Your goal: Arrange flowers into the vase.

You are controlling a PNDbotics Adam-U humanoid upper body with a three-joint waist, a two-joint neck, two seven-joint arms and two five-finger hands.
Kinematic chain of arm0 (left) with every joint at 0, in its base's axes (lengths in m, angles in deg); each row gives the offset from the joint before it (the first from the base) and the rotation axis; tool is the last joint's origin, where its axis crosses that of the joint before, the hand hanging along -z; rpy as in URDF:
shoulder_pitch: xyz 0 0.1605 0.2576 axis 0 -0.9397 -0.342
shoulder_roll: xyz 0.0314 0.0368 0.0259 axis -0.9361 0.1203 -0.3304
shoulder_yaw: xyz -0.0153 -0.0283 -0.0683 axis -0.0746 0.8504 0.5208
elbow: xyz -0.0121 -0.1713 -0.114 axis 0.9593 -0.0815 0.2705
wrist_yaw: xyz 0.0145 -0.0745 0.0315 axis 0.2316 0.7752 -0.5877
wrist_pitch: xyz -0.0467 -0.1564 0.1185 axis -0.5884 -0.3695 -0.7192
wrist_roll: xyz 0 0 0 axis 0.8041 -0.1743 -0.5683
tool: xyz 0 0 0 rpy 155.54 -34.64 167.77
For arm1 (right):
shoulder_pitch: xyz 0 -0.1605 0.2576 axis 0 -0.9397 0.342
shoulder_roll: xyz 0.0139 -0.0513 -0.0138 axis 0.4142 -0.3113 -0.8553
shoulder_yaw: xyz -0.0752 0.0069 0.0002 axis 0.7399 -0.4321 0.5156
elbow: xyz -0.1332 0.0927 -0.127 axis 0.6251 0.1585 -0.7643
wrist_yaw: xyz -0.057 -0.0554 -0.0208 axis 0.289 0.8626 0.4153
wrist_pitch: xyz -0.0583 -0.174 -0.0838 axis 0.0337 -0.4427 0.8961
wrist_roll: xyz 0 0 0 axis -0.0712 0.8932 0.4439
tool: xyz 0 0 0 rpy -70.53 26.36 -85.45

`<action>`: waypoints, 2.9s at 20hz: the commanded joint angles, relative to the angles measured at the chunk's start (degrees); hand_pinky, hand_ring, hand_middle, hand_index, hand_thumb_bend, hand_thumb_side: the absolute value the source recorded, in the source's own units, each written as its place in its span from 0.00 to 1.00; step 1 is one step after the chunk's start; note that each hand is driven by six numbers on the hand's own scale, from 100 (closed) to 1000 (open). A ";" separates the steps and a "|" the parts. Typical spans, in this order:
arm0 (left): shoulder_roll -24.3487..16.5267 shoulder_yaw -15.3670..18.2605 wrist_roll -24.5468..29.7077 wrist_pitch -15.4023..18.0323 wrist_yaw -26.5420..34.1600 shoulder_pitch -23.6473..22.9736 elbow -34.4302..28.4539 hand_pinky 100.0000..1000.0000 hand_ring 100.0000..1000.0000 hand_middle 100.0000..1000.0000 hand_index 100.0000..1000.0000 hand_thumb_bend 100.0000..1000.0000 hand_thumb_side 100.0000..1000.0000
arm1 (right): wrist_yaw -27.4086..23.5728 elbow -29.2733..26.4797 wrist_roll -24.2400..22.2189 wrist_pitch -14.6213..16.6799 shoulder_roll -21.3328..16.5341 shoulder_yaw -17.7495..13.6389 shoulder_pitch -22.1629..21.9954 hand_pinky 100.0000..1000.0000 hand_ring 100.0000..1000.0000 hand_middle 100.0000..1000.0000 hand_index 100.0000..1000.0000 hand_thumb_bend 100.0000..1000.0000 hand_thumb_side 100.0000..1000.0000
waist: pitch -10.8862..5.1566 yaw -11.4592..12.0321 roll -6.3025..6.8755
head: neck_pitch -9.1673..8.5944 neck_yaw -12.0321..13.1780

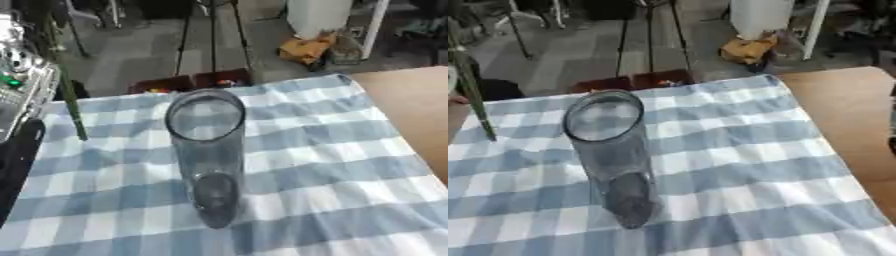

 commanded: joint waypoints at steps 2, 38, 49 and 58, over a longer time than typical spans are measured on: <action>-0.75 0.56 -1.92 0.27 3.74 2.93 -1.80 0.00 0.00 0.00 0.00 0.00 0.66 | -0.22 -0.91 0.35 -0.18 -0.58 -0.26 0.28 0.83 0.78 0.54 0.79 0.00 0.87 | -1.78 -0.08 -0.08 | 0.86 -0.18; 9.08 -1.28 -10.01 -2.89 23.99 15.56 2.94 0.00 0.00 0.00 0.00 0.03 0.65 | -1.43 -0.91 0.77 -2.20 0.61 1.16 -0.09 0.84 0.79 0.54 0.79 0.00 0.87 | -6.35 1.06 0.31 | 4.72 -3.72; 10.66 -2.40 -10.31 -3.91 26.15 14.41 0.69 0.00 0.00 0.00 0.00 0.04 0.65 | -1.41 -0.91 1.52 -3.55 1.32 1.12 -0.12 0.84 0.79 0.54 0.79 0.00 0.87 | -7.39 1.90 0.07 | 5.08 -4.85; 11.26 -2.91 -10.43 -4.80 26.53 13.47 -0.53 0.00 0.00 0.00 0.00 0.04 0.64 | -1.49 -0.91 2.31 -3.98 1.60 1.09 -0.19 0.84 0.79 0.54 0.79 0.00 0.87 | -7.79 2.02 -0.17 | 5.43 -5.05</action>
